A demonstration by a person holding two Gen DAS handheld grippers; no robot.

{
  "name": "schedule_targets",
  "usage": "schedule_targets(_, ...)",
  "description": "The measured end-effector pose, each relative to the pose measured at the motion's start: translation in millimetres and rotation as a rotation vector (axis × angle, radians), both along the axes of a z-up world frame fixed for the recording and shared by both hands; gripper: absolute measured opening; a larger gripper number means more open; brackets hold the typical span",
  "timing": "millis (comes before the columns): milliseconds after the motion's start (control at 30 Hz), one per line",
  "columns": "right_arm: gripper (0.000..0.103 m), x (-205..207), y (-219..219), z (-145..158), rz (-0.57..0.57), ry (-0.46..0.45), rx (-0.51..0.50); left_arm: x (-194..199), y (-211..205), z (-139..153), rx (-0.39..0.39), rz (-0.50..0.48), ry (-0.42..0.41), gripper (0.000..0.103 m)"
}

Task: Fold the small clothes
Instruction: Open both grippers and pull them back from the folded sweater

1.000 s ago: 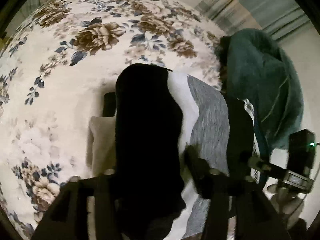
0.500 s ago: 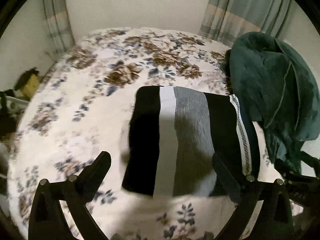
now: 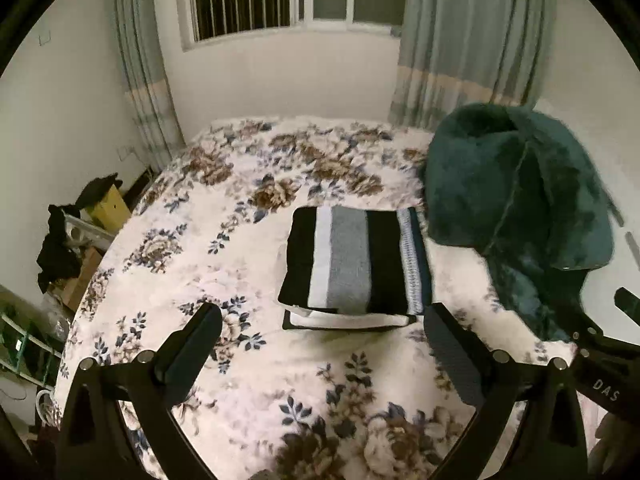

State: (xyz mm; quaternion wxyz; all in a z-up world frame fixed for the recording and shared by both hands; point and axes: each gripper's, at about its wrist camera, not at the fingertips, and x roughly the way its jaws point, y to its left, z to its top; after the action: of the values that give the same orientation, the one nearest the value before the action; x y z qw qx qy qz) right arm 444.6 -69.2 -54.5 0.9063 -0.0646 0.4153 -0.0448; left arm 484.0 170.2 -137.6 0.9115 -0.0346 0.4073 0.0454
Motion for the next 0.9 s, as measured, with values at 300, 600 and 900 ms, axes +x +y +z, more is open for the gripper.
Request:
schedule_targets(300,0.103,-132,-4,105,0.042,-0.132,0.039,-101,-9,75,-0.002,0.005,-0.080,0.103)
schedule_targets(600,0.103,-216,-9,167,0.065,-0.227,0.077,-167,-14,111,0.027,0.013,-0.152,0.103)
schedule_targets(900,0.103,-247,-13,184,0.080,-0.255,0.081,-193,-22,119,0.025,0.009,-0.175,0.103)
